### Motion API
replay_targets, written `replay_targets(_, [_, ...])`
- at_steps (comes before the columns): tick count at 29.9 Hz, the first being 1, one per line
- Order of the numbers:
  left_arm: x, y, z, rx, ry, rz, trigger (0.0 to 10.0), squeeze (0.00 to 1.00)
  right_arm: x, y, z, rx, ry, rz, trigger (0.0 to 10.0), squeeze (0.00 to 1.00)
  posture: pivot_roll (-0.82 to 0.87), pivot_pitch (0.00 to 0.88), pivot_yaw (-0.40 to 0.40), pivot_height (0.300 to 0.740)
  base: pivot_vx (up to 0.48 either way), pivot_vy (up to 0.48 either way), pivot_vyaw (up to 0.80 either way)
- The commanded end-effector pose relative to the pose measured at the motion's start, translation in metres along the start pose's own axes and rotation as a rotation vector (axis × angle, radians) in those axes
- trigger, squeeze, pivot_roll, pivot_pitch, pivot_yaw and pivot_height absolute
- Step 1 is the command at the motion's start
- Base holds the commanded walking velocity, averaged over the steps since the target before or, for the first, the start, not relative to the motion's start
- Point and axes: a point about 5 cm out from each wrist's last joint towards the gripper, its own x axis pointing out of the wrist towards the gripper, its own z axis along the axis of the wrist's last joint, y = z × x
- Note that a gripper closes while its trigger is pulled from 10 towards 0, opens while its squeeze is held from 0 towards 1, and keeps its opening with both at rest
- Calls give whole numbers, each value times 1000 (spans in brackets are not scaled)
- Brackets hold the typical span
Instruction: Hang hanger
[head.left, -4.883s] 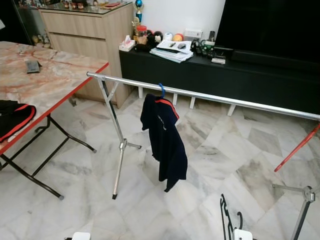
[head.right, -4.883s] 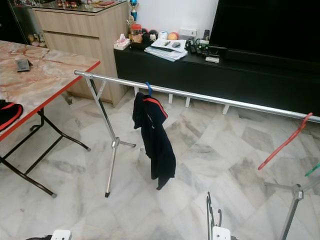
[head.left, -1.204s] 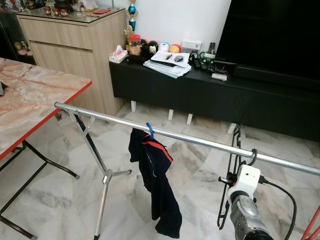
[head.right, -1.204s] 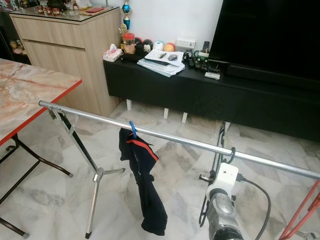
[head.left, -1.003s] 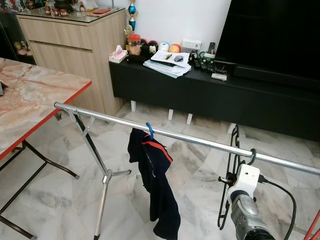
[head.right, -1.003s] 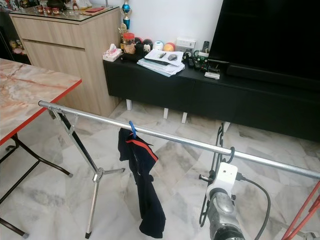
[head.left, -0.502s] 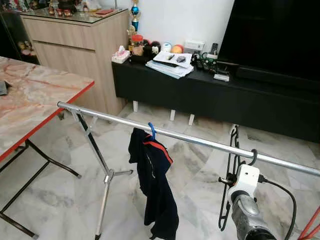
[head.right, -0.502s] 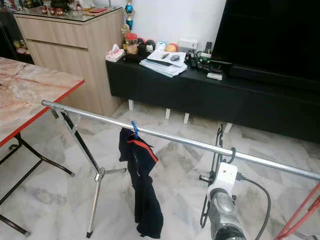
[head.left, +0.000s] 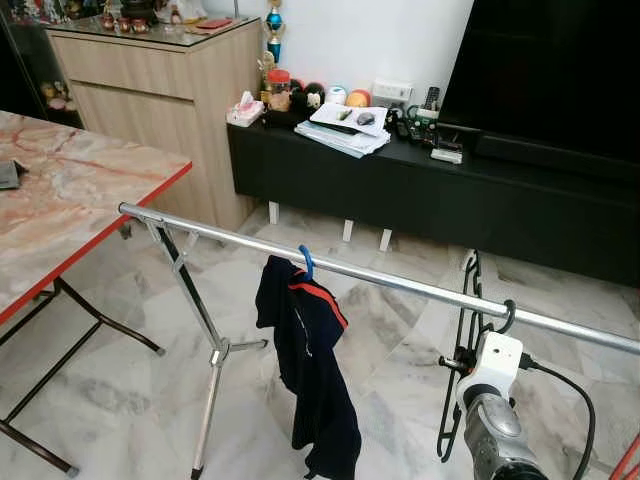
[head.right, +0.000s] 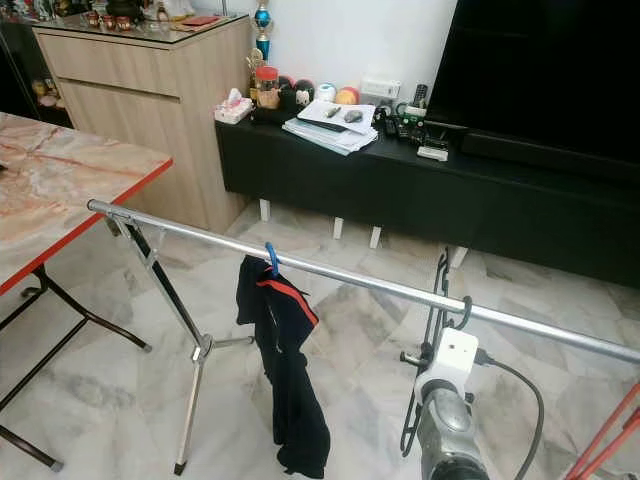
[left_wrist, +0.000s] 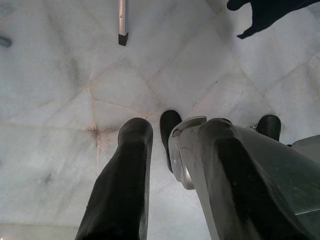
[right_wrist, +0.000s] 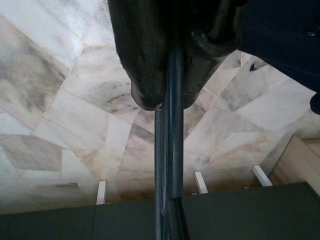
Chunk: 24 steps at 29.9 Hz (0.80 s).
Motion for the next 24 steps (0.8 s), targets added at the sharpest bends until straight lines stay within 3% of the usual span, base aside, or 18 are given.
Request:
replay_targets(1, [-4, 0, -15, 8, 54, -17, 10000, 0, -2, -2, -5, 9, 6, -6, 10000, 463, 55, 25, -51, 740, 0, 0, 0])
replay_targets(10, [-4, 5, -12, 7, 45, -13, 10000, 0, -2, -1, -8, 2, 30, -6, 10000, 447, 57, 28, -48, 740, 0, 0, 0])
replay_targets(16, [-2, 1, -9, 10, 35, -19, 10000, 0, 3, -2, 4, 31, 26, -24, 10000, 439, 61, 30, -48, 740, 0, 0, 0])
replay_targets(21, [-2, -1, -9, 9, 33, -21, 10000, 0, 7, 0, 15, 19, 13, -13, 10000, 486, 62, 31, -47, 740, 0, 0, 0])
replay_targets(24, [-2, -2, -9, 10, 34, -22, 10000, 0, 8, 1, 16, 14, 12, -12, 10000, 569, 61, 31, -46, 740, 0, 0, 0])
